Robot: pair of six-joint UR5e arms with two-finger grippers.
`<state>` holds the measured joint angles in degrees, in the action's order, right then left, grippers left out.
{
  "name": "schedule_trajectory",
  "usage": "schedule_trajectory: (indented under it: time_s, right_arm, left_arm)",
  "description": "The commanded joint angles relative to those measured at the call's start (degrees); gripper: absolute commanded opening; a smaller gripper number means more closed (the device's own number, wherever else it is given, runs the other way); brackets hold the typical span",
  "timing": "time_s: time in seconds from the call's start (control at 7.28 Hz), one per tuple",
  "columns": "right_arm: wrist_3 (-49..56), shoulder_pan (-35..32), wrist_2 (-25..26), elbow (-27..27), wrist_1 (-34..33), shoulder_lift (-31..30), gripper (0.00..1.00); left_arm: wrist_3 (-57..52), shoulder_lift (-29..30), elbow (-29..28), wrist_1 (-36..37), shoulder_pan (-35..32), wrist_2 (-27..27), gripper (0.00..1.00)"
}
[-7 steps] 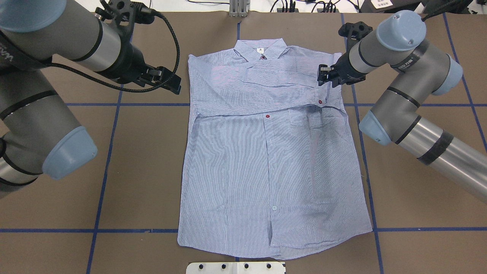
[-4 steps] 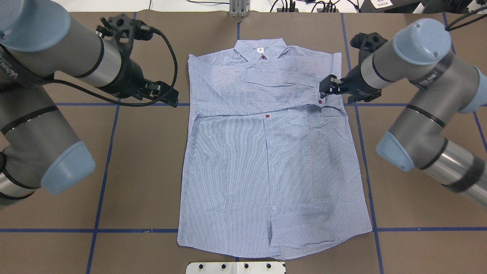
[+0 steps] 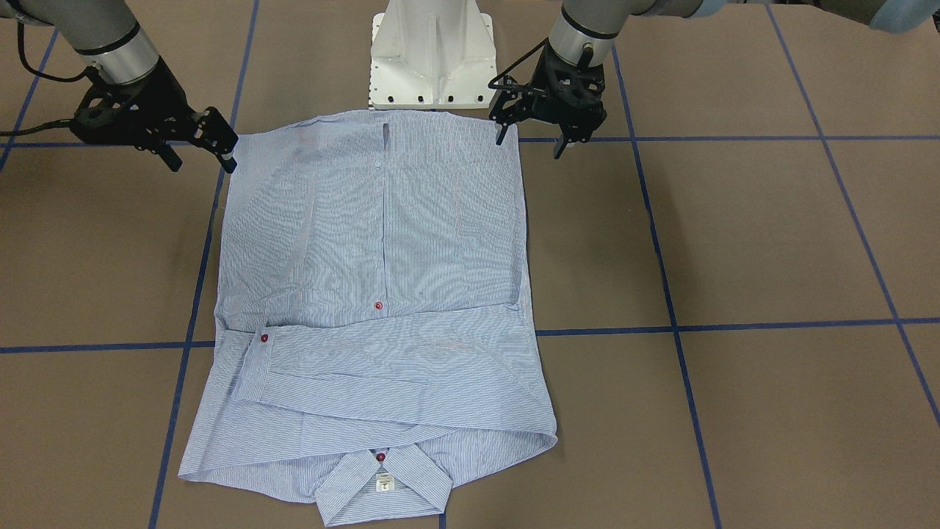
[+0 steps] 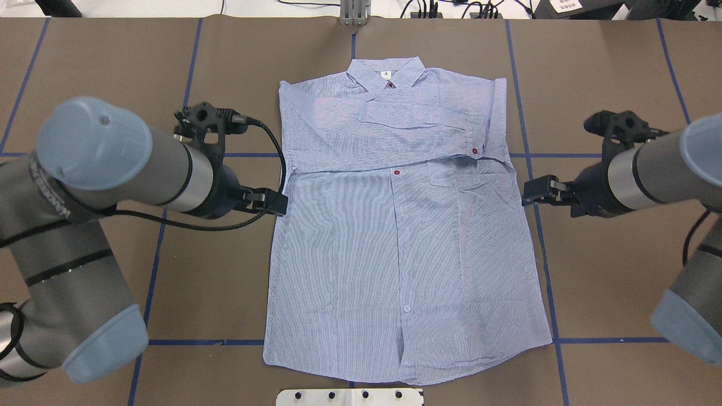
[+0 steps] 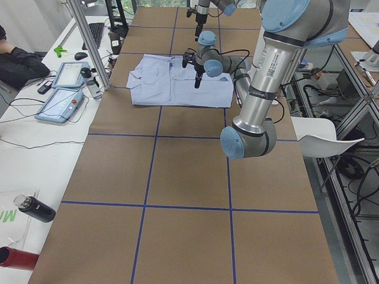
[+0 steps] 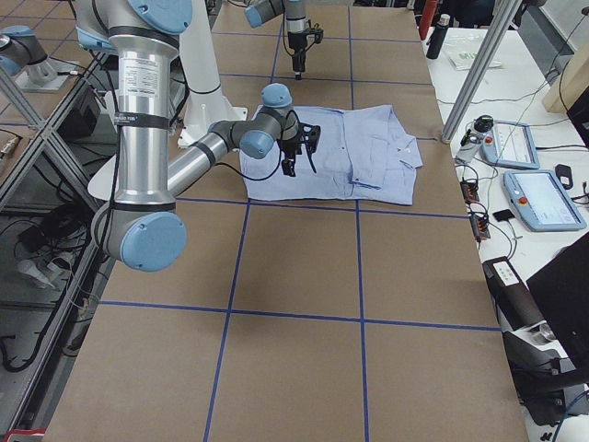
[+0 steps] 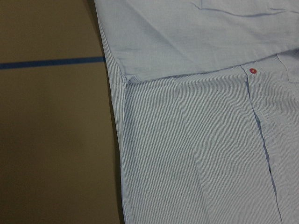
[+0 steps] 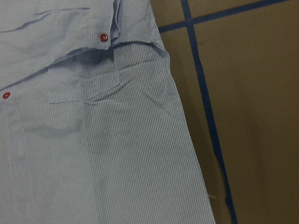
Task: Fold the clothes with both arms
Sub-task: 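Lower both grippers toward the shirt hem edges nearest the robot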
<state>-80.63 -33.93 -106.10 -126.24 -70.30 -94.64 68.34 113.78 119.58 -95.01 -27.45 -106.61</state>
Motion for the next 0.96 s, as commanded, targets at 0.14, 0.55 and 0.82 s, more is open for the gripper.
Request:
schedule_trajectory:
  time_s: [0.14,0.55,0.82]
  right_arm:
    - [-6.5,10.3,8.7,-1.4,12.4,-10.9,1.0]
    - [-7.5,13.5,12.1,-1.4,12.5,-11.1,1.0]
    - [-7.5,13.8,12.1,-1.4,12.5,-11.1,1.0]
  left_arm:
    - [9.6,-9.0,0.0,-12.2,9.3,7.9,1.0]
    - [15.6,-10.2,-1.4,-13.3,16.8,13.1,0.99]
    - [16.4,-10.1,-3.2,-13.5,17.5,13.1,0.71]
